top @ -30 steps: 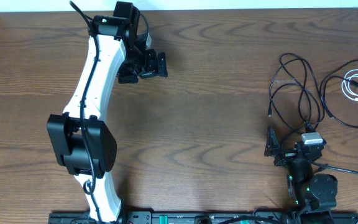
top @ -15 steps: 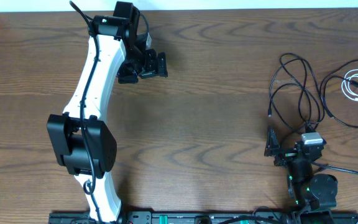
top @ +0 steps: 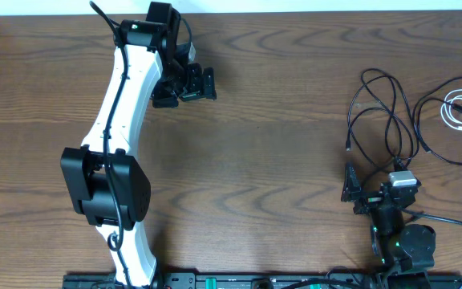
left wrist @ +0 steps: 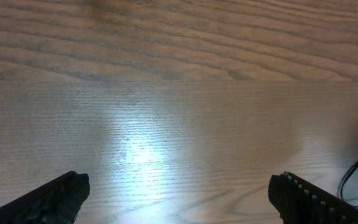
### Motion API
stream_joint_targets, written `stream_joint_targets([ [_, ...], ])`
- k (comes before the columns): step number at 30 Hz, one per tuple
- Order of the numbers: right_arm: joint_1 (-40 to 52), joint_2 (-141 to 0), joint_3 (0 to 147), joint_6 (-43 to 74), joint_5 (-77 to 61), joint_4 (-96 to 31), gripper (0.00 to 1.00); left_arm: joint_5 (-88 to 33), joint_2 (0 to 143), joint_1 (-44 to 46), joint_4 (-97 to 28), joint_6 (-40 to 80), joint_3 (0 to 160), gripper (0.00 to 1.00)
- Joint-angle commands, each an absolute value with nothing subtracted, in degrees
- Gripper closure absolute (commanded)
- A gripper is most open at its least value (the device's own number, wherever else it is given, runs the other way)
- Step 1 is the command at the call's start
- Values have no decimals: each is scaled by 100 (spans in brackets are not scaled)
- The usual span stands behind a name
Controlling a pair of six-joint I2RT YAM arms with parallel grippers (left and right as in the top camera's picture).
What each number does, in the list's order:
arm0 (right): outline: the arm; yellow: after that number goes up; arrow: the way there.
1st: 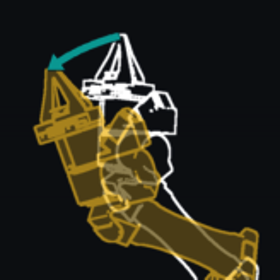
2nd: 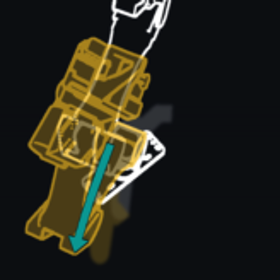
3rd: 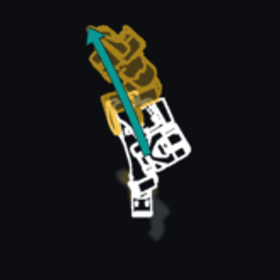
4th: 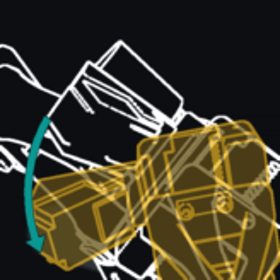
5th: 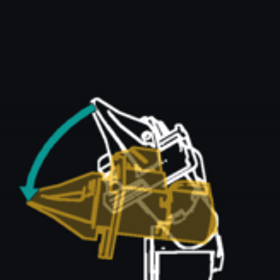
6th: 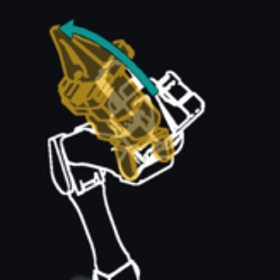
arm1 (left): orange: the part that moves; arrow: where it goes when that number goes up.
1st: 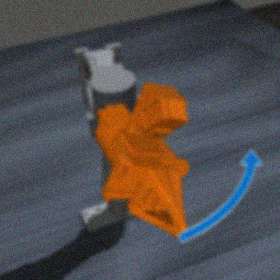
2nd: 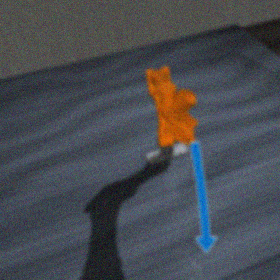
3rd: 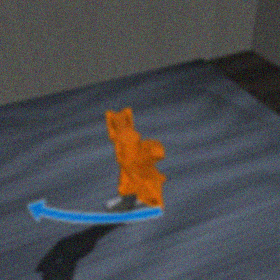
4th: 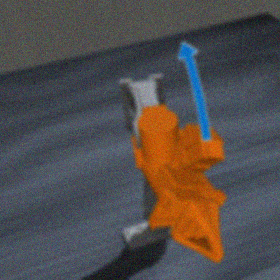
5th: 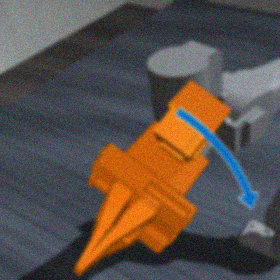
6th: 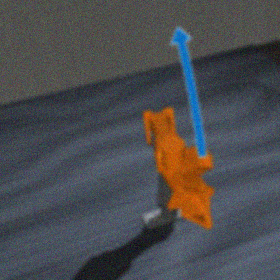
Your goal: Untangle cables
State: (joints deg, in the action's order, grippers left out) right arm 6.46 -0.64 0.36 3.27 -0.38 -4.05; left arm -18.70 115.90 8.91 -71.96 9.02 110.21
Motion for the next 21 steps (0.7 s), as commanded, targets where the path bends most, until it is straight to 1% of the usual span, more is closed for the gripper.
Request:
stream_joint_targets([
  [1,685,-30,32,333,-16,-434,1,-1809,11572,884,-7218,882,11059,2],
  [7,685,-30,32,333,-16,-434,1,-1809,11526,930,-7218,882,11059,2],
  [11,685,-30,32,333,-16,-434,1,-1811,11253,956,-7218,882,11059,2],
  [21,685,-30,32,333,-14,-434,1,-1811,9644,956,-7220,882,11059,2],
])
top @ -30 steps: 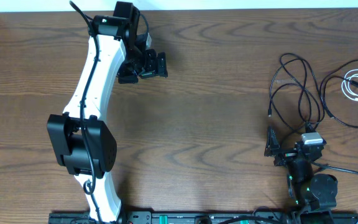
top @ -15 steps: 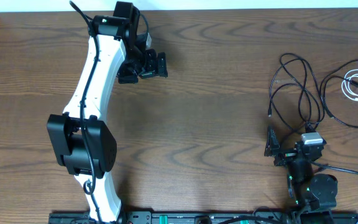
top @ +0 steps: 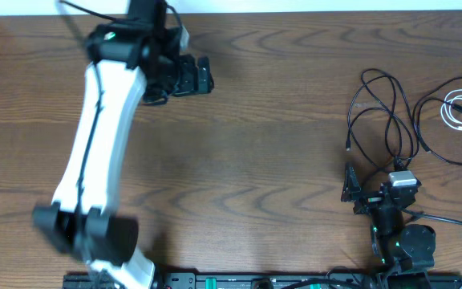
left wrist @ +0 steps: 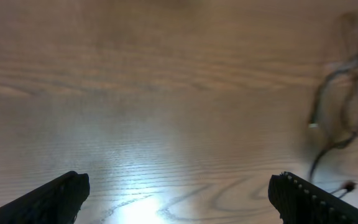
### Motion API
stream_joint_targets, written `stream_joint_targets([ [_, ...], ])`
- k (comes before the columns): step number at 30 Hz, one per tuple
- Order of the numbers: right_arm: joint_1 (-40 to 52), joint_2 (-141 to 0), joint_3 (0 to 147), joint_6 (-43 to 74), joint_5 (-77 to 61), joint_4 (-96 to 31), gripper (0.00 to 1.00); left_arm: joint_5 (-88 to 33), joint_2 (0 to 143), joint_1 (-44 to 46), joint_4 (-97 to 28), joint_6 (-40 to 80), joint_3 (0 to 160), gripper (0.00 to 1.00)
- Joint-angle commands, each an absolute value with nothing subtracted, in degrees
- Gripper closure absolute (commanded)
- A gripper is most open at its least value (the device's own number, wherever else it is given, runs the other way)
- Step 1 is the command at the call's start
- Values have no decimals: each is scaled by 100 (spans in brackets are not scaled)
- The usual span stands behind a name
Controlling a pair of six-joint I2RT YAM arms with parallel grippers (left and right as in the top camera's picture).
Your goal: Untangle cables
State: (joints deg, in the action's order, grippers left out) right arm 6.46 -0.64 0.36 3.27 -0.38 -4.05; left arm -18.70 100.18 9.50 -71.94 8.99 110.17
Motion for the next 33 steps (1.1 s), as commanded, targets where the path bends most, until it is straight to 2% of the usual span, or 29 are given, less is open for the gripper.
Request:
stream_joint_targets([
  [1,685,-30,32,333,-16,-434,1,-1811,9397,956,-7220,882,11059,2],
  [14,685,-30,32,333,-16,-434,1,-1485,7675,956,-7568,510,11017,2],
  [20,685,-30,32,333,-14,-434,1,-1081,7260,954,-7511,510,10269,2],
  [33,685,-30,32,333,-16,-434,1,-956,6772,954,-5249,489,7415,2],
])
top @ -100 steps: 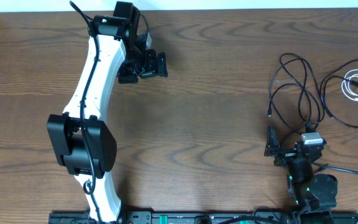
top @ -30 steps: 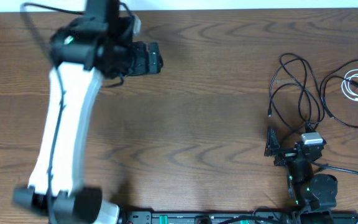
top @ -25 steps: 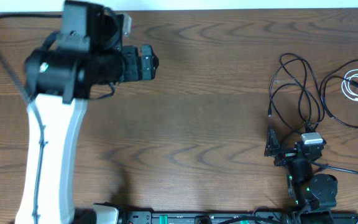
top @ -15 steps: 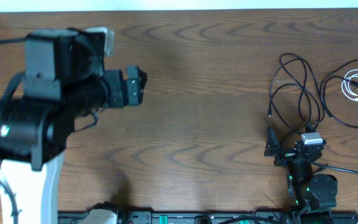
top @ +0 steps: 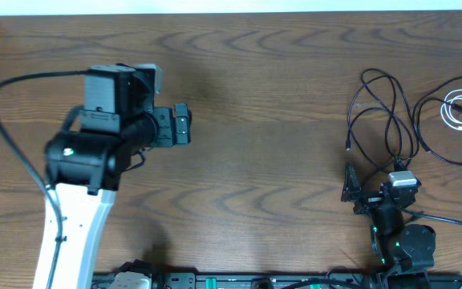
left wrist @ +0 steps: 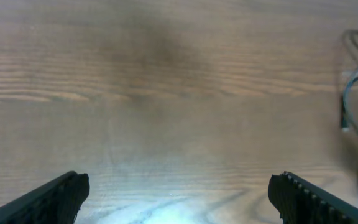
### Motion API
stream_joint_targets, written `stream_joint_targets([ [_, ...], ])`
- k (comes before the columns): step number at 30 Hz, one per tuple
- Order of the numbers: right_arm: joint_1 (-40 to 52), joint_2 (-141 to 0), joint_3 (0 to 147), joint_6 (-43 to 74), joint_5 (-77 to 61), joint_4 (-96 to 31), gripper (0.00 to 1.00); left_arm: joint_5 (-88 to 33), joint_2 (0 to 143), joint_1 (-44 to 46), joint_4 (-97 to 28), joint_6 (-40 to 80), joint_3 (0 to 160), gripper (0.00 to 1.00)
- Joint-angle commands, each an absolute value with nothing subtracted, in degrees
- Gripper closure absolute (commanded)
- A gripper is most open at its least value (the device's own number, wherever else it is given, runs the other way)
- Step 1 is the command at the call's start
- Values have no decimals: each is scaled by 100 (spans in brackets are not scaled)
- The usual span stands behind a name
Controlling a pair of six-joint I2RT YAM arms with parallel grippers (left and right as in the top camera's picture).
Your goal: Untangle cables
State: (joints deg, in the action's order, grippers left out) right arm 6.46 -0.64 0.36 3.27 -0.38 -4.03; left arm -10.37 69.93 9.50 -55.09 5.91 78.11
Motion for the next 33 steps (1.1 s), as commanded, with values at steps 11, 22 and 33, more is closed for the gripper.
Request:
stream_joint_targets([
  [11,685,-30,32,333,-16,-434,1,-956,6381,947,-2862,493,5146,2],
  [22,685,-30,32,333,-16,-434,1,-961,6285,902,-78,495,3004,2],
  [33,685,-30,32,333,-16,-434,1,-956,6071,854,2117,495,1389,2],
])
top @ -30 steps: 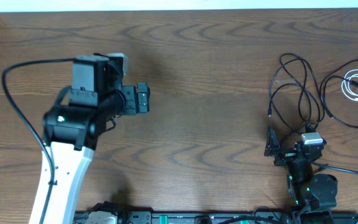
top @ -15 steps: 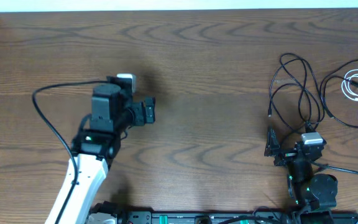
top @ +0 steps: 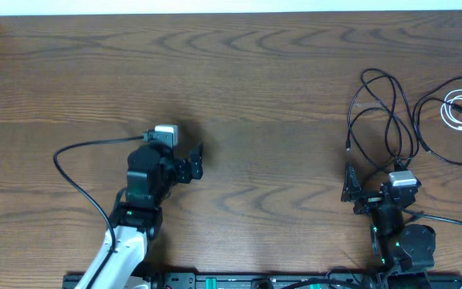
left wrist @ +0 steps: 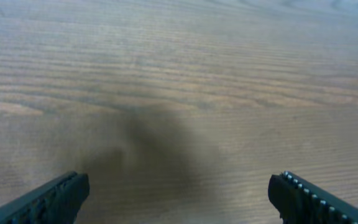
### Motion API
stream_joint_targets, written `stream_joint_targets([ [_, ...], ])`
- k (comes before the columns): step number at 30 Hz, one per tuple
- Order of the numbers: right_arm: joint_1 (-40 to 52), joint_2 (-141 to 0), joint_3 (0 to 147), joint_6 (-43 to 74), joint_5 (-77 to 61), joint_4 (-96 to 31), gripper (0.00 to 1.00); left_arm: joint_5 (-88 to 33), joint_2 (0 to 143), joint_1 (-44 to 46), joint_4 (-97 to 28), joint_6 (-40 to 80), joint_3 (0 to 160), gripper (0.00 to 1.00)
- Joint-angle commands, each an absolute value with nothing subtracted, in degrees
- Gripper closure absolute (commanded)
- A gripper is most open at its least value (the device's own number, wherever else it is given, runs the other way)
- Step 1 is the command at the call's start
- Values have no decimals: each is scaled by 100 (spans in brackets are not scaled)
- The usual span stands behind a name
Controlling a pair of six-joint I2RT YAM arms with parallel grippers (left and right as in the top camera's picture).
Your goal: Untangle cables
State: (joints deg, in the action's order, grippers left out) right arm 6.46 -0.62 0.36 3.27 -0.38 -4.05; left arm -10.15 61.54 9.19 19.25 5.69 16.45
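A black cable (top: 387, 112) lies in loose loops at the right of the table. A coiled white cable lies just right of it, near the edge, apart from the black loops. My left gripper (top: 197, 161) is open at centre-left, far from both cables. In the left wrist view its fingers (left wrist: 55, 198) stand wide apart over bare wood with nothing between them (left wrist: 179, 199). My right gripper (top: 351, 186) rests low at the right, just below the black cable; its jaws look close together with nothing seen in them.
The brown wooden table (top: 263, 88) fills the view. The left arm's own black lead (top: 79, 172) loops out to the left of it. A black rail (top: 255, 281) runs along the front edge.
My left arm has drawn back toward the front edge; its open gripper moved from the upper left down to centre-left. The cables and right arm have not moved.
My left arm first reached far out to the back left, gripper open over bare wood. At each later moment it stood farther back toward its base, still open and holding nothing. The cables and the right arm stayed put throughout.
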Motion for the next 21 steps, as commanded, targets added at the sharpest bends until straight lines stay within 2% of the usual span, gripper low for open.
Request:
stream_joint_targets([
  [1,685,-30,32,333,-16,-434,1,-956,6051,832,2191,497,1288,2],
  [21,685,-30,32,333,-16,-434,1,-980,4845,36,2189,694,23,2],
])
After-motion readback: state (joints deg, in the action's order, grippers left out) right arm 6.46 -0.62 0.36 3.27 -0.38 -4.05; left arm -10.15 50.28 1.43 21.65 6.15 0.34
